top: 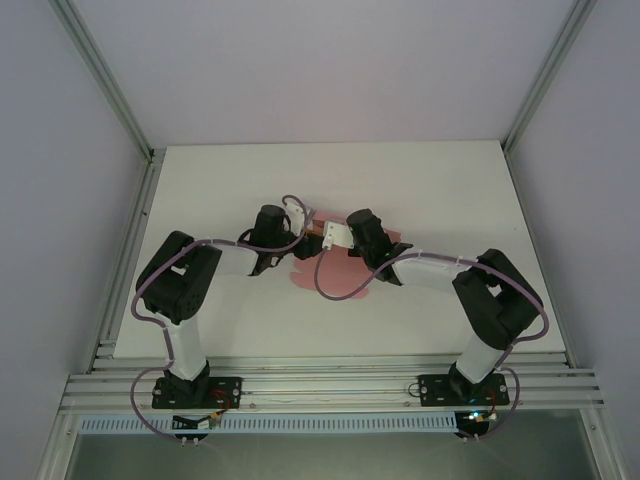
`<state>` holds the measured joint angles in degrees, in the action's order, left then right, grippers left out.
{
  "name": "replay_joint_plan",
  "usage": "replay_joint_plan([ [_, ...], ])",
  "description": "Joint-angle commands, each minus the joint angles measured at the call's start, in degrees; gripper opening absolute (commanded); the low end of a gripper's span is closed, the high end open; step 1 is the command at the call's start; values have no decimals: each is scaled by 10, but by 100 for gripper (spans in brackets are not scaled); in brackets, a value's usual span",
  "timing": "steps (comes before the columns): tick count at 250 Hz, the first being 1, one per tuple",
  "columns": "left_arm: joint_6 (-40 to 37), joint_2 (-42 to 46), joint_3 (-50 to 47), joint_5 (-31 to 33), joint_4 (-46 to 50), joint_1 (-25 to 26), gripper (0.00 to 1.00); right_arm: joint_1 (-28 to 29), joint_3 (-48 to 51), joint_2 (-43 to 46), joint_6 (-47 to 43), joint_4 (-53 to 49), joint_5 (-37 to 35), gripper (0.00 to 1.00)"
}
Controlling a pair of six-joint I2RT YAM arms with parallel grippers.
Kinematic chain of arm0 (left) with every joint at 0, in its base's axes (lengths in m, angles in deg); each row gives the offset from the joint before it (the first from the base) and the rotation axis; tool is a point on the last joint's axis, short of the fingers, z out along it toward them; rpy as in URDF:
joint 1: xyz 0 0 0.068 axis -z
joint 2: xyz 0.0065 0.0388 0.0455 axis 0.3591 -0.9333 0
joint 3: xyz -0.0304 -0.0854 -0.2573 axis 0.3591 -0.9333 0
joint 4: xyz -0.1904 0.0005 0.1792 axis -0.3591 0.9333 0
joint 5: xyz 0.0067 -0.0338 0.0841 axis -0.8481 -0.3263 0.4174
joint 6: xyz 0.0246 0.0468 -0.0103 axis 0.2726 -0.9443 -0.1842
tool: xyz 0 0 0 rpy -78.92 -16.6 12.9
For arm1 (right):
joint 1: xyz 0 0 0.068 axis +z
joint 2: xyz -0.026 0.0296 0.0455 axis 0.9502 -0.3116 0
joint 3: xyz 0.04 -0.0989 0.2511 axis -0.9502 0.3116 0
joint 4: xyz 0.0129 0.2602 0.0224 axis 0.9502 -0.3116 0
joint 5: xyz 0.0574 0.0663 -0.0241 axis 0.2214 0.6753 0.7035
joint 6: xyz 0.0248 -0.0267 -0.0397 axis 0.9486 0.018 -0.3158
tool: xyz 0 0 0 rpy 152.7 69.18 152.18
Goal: Assemble paper box
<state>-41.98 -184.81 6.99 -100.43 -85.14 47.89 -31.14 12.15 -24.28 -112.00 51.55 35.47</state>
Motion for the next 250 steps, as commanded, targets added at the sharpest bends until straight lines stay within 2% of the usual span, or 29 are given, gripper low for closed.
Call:
replay_joint_plan([
  [1, 7, -7, 32, 15, -35, 14, 46, 31, 32, -37, 11, -105, 146, 0],
  [19, -1, -4, 7, -26, -75, 14, 47, 43, 53, -43, -5, -71, 122, 0],
  [39, -6, 10, -24, -40, -99, 12, 47, 47, 87, -40, -18, -23, 112, 0],
  [66, -3, 33, -55, -47, -98, 1, 48, 40, 87, -38, -4, -19, 85, 0],
  [116, 4, 48, -65, -79, -62, -6, 53, 40, 102, -16, -11, -26, 82, 0],
  [167, 14, 77, -83, -81, -44, -21, 54, 61, 132, 2, -22, -19, 64, 0],
  [197, 28, 102, -125, -66, -69, -27, 56, 80, 159, 10, -20, -1, 32, 0],
  [223, 36, 106, -146, -84, -94, -28, 57, 86, 162, 13, -19, -4, 23, 0],
  [250, 35, 120, -163, -60, -97, -28, 58, 99, 161, 13, -27, -5, 19, 0],
])
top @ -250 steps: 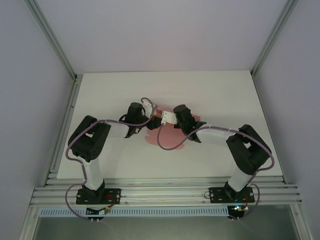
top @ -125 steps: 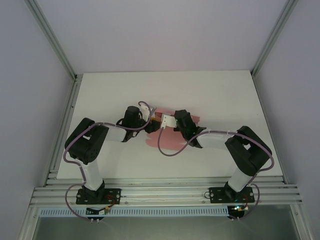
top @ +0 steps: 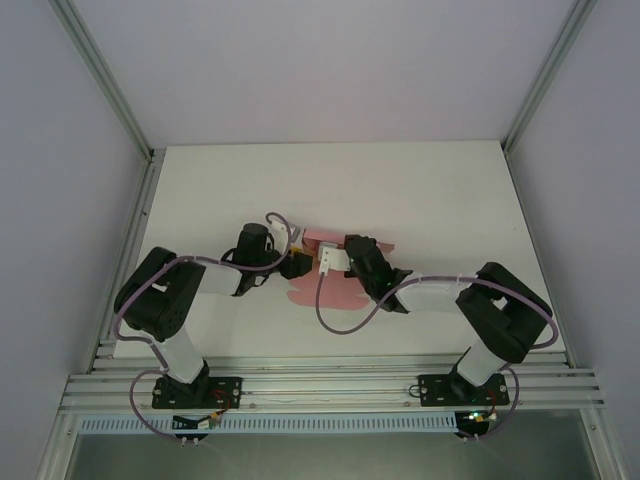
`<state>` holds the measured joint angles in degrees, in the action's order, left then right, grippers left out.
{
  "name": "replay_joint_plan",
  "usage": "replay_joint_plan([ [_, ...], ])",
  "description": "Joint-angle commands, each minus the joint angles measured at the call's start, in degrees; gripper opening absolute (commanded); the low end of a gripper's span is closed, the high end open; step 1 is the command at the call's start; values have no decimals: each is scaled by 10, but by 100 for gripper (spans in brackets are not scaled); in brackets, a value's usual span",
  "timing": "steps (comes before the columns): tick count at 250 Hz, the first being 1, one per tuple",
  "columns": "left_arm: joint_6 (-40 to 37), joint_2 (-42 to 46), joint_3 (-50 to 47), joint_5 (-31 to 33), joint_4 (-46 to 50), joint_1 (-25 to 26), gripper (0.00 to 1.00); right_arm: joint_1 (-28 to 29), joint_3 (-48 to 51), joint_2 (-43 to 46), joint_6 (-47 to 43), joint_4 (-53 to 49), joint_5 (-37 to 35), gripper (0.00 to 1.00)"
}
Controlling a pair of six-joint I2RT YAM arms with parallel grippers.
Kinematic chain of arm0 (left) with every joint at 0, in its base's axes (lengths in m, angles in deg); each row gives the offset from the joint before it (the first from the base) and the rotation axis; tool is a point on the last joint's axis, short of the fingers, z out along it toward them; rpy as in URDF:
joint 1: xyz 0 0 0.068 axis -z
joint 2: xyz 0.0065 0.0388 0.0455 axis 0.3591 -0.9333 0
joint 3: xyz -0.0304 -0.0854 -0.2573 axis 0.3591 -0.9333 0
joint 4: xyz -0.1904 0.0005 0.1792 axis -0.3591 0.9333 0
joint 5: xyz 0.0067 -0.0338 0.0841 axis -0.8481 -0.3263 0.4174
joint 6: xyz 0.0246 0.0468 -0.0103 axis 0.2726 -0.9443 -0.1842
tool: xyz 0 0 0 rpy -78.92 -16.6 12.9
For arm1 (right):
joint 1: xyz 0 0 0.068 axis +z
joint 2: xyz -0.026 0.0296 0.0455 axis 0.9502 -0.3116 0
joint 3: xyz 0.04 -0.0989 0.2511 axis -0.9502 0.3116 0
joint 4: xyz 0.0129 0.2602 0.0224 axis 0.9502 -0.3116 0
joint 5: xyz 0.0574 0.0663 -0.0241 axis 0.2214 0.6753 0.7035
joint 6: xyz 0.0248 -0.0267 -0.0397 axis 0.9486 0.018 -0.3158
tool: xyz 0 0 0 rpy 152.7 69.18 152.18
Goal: Assemble paper box
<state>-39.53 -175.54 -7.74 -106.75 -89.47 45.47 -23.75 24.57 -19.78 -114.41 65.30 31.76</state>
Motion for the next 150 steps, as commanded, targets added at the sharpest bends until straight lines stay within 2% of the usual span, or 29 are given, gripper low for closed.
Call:
replay_joint_plan([
  [1, 10, 27, -17, 5, -53, -4, 58, 25, 36, -32, -2, -143, 57, 0],
  [10, 2, 33, -23, 31, -55, -4, 58, 27, 34, -30, 1, -150, 58, 0],
  [28, -9, 44, -28, 72, -50, -6, 67, 29, 25, -25, 7, -165, 63, 0],
  [38, -7, 47, -24, 80, -48, -9, 68, 30, 20, -23, 9, -173, 65, 0],
  [76, -4, 39, -11, 34, -62, -15, 69, 29, -5, -19, 21, -185, 64, 0],
  [104, -7, 14, 18, -30, -67, -20, 67, 24, -25, -17, 25, -202, 65, 0],
  [150, -34, -13, 48, -105, -101, -22, 64, 22, -44, -4, 29, -262, 121, 0],
])
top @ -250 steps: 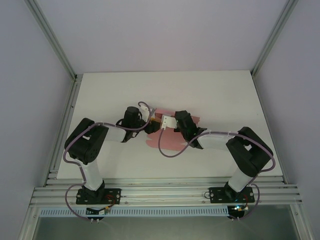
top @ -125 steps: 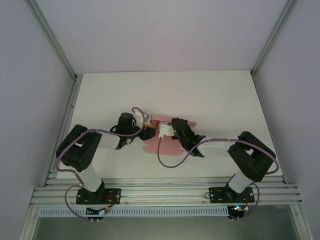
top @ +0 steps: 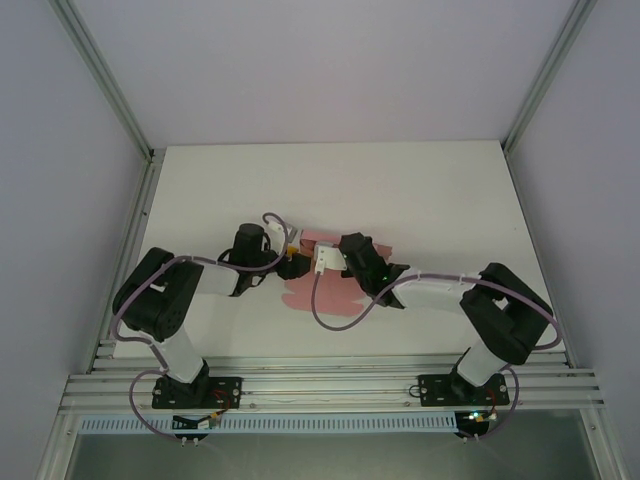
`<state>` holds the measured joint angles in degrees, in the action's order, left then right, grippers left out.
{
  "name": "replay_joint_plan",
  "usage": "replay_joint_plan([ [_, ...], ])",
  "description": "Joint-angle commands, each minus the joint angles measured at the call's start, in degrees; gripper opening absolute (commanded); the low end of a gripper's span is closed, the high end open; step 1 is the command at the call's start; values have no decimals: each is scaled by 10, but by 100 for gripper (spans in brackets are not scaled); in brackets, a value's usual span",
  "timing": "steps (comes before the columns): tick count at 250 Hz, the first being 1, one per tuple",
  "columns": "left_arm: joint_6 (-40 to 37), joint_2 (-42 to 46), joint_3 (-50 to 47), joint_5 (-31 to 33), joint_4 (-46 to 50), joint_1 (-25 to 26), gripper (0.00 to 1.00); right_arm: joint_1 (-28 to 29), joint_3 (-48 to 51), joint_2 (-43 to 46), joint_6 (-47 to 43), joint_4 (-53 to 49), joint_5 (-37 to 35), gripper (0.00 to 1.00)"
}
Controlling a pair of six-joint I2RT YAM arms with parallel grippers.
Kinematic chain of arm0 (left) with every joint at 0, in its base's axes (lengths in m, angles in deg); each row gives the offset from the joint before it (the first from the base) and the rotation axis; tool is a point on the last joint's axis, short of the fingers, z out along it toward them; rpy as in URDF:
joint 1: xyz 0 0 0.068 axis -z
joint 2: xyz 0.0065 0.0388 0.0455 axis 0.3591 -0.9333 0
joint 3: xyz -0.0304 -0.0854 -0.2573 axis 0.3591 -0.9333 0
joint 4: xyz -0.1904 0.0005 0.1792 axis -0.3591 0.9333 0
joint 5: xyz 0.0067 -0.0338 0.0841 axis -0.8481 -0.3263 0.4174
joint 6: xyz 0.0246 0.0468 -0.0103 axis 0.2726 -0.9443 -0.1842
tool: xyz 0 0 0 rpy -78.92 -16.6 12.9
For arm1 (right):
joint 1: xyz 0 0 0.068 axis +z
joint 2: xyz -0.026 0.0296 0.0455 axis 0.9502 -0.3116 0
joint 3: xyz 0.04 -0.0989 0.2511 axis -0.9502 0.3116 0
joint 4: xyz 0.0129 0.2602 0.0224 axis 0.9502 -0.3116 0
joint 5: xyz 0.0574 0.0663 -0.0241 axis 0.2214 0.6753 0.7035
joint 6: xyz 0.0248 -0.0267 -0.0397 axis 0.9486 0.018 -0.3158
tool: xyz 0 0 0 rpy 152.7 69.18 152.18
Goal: Assemble paper box
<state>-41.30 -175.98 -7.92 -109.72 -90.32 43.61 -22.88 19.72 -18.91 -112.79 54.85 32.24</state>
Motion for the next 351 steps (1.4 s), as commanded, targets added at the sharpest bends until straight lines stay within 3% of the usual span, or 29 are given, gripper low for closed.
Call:
replay_joint_plan([
  [1, -16, -9, 51, -75, -93, -4, 64, 13, 3, -14, 14, -159, 117, 0],
  [22, -7, -28, 76, -75, -92, -4, 53, 13, -9, -27, 21, -176, 121, 0],
  [39, 12, -39, 82, -68, -105, -2, 52, 15, -10, -33, 21, -175, 124, 0],
  [69, 62, -47, 49, 32, -187, 11, 38, 16, -22, -43, 37, -188, 125, 0],
  [93, 78, -41, 31, 98, -210, 24, 36, 17, -22, -45, 45, -194, 128, 0],
  [110, 86, -36, 31, 132, -205, 35, 23, 19, -24, -49, 51, -196, 129, 0],
  [124, 89, -39, 33, 152, -209, 42, 5, 20, -25, -53, 56, -197, 128, 0],
  [137, 86, -42, 33, 154, -212, 49, 3, 21, -27, -58, 63, -196, 126, 0],
  [165, 82, -41, 14, 106, -243, 50, 12, 20, -25, -67, 72, -187, 115, 0],
  [180, 81, -36, -9, 88, -273, 48, 23, 17, -27, -70, 83, -182, 102, 0],
  [199, 86, -25, -35, 93, -286, 43, 30, 10, -25, -62, 89, -175, 94, 0],
  [226, 90, -14, -55, 87, -282, 32, 34, 3, -21, -45, 79, -181, 89, 0],
  [267, 103, 0, -71, 33, -278, 15, 62, -4, -18, -42, 55, -173, 59, 0],
  [281, 104, 9, -72, 19, -269, 8, 62, -4, -18, -42, 51, -163, 53, 0],
  [317, 101, 28, -89, -5, -250, -14, 50, -5, -14, -45, 40, -144, 42, 0],
  [351, 134, 41, -108, 35, -230, -40, 61, -3, 13, -48, -2, -96, 29, 0],
])
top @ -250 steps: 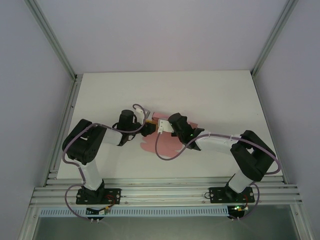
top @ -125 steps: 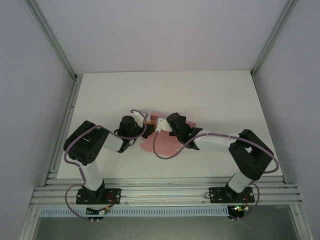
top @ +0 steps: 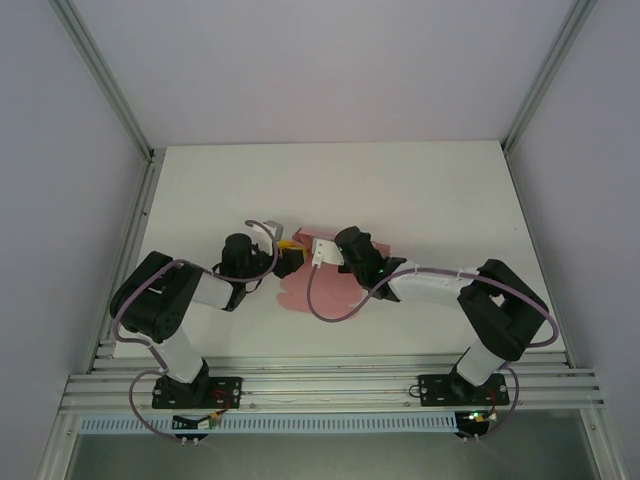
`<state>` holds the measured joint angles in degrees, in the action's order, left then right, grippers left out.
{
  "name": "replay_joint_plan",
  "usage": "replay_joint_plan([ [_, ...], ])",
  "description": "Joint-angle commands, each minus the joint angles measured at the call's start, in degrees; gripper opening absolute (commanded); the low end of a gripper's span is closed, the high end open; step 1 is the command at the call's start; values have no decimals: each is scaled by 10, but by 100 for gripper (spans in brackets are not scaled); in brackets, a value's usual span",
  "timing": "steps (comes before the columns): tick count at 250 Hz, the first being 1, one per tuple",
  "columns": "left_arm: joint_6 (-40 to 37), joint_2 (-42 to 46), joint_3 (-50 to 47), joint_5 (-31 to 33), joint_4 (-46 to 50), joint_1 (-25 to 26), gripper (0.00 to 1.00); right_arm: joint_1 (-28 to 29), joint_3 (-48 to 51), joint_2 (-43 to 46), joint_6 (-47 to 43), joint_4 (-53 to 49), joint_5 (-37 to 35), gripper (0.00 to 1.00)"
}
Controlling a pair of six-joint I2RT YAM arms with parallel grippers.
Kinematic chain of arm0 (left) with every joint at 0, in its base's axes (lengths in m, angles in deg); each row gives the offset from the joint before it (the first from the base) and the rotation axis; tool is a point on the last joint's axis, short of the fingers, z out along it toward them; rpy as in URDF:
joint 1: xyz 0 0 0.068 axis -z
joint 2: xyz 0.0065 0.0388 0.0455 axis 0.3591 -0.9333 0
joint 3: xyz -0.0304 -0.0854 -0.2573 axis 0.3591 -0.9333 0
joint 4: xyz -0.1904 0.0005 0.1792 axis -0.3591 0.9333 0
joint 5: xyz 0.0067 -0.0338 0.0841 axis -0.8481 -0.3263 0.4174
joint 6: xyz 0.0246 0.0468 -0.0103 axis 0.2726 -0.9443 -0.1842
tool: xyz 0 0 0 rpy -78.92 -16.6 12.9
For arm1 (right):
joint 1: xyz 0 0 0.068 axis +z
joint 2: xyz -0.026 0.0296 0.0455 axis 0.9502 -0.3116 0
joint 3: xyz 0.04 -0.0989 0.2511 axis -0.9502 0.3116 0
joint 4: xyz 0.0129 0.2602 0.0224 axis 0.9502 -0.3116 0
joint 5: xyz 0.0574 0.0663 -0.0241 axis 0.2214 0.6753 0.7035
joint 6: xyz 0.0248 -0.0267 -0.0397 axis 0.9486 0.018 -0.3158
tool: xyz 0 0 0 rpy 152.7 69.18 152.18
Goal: Assemble paper box
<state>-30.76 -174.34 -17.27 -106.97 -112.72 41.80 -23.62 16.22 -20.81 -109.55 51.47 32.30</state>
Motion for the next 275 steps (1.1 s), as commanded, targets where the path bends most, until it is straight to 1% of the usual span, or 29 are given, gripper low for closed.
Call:
replay_joint_plan([
  [1, 30, 25, -14, 8, -6, -23, 61, 4, 49, -29, -35, -61, 29, 0],
  [20, 50, 24, -15, 5, -4, -32, 62, 6, 61, -25, -36, -45, 30, 0],
  [35, 66, 21, -18, -25, -24, -39, 62, 11, 69, -27, -42, -37, 25, 0],
  [49, 73, 16, -24, -46, -50, -43, 61, 17, 76, -31, -61, -31, 15, 0],
  [60, 76, 11, -28, -44, -61, -45, 59, 22, 83, -38, -82, -13, 1, 0],
  [78, 79, -2, -27, -48, -64, -47, 53, 28, 89, -51, -106, 19, -21, 0],
  [87, 86, -9, -23, -63, -72, -48, 51, 30, 89, -57, -108, 31, -27, 0],
  [94, 90, -17, -20, -74, -79, -49, 48, 30, 86, -62, -107, 30, -31, 0],
  [104, 96, -25, -16, -77, -82, -49, 47, 34, 86, -68, -114, 31, -36, 0],
  [113, 96, -29, -13, -82, -80, -48, 44, 37, 89, -73, -127, 40, -43, 0],
  [137, 104, -38, -7, -75, -87, -49, 39, 49, 103, -97, -163, 90, -60, 0],
  [152, 109, -40, -14, -66, -107, -49, 36, 56, 103, -108, -175, 101, -69, 0],
  [169, 115, -34, -29, -68, -135, -52, 36, 59, 106, -119, -191, 117, -80, 0],
  [189, 126, -6, -48, -57, -147, -58, 41, 59, 107, -120, -189, 135, -87, 0],
  [201, 126, 23, -51, -44, -118, -59, 47, 59, 102, -112, -191, 130, -90, 0],
  [218, 124, 73, -37, -13, -25, -58, 48, 58, 99, -104, -213, 138, -94, 0],
  [229, 122, 109, -23, 29, 55, -59, 49, 56, 97, -99, -221, 139, -96, 0],
  [241, 118, 150, -14, 77, 123, -59, 48, 52, 94, -91, -212, 135, -95, 0],
  [255, 117, 196, -8, 135, 192, -59, 60, 46, 88, -80, -194, 110, -92, 0],
  [264, 117, 221, 0, 173, 239, -62, 67, 43, 86, -77, -191, 111, -92, 0],
  [269, 124, 233, 6, 194, 264, -64, 67, 42, 84, -76, -192, 112, -93, 0],
  [275, 129, 244, 15, 210, 300, -68, 63, 41, 84, -75, -196, 120, -93, 0],
])
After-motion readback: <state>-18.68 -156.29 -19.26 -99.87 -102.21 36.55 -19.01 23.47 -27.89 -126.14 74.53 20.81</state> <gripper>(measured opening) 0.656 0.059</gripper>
